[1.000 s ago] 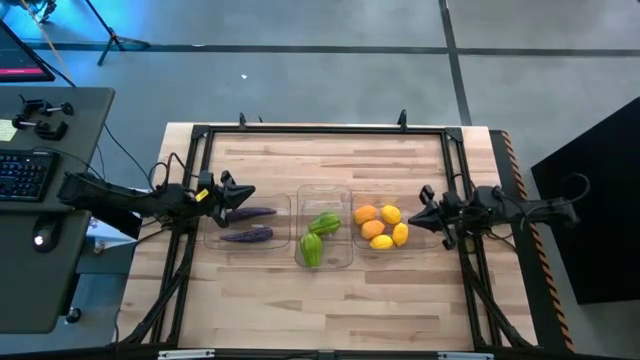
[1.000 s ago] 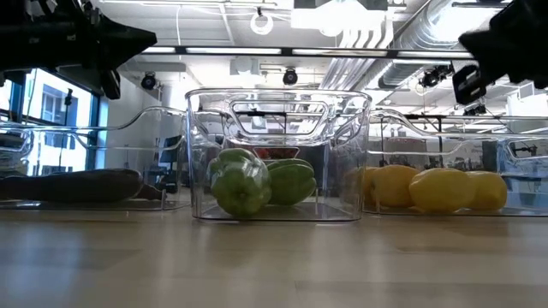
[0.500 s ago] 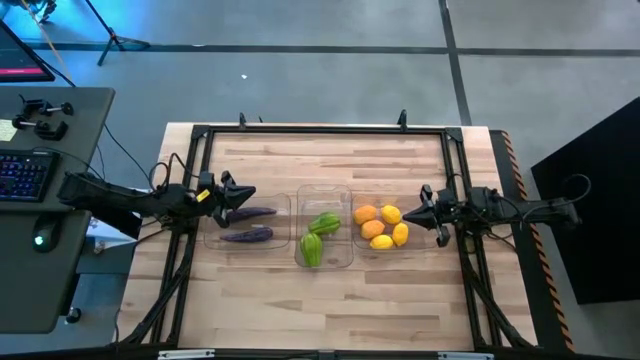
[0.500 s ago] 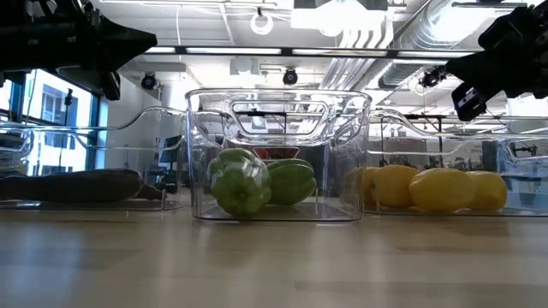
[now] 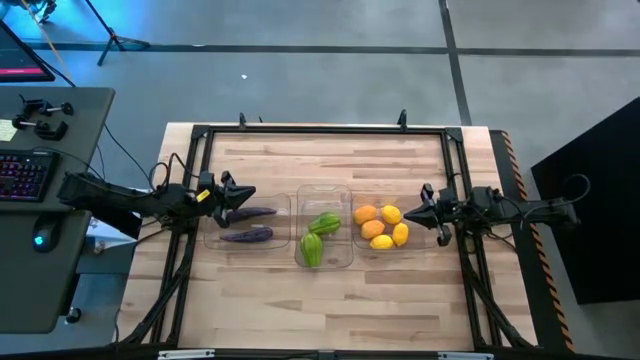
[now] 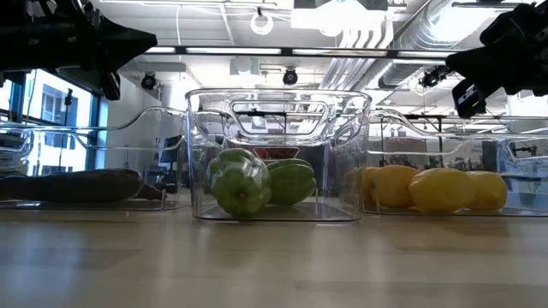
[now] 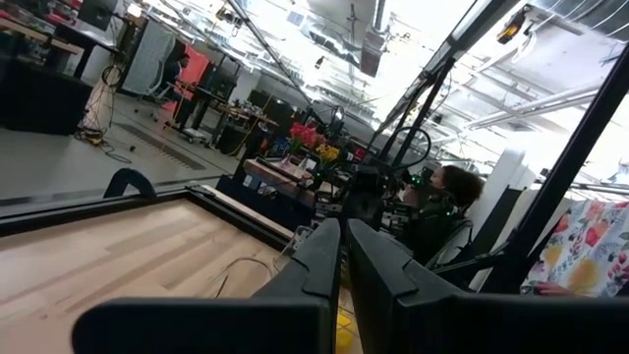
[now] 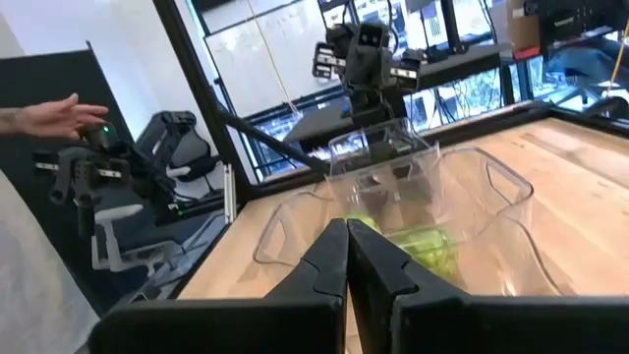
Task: Sort produce into baskets
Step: Return to Home Position
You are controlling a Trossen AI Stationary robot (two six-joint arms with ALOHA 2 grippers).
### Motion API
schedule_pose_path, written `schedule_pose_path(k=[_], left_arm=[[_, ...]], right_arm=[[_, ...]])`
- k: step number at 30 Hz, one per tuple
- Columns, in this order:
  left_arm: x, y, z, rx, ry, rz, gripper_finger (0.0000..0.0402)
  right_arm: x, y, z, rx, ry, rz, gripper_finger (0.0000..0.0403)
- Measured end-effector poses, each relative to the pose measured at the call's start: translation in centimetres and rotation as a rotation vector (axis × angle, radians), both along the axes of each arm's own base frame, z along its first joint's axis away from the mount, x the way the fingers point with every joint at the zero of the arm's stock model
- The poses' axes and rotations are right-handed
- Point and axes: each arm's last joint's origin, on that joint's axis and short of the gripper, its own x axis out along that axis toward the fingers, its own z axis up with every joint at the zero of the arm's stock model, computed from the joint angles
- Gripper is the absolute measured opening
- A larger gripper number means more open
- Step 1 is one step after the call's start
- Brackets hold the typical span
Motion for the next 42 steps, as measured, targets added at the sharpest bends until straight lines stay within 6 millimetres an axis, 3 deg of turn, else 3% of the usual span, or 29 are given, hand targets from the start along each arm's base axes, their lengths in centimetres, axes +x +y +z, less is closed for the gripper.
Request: schedule_pose_path(k=[30,42], left_arm=[[-0.5,0.2,0.2,0.002,-0.011,0.009,0.001],[-2.6,1.0,-1.1,0.264,0.125,-0.1,0.001]], right_arm=[[0.0,0.0,-0.2,-0.001,0.018,0.0,0.0],[0.0,0.0,-0.2,-0.001,0.018,0.0,0.0]])
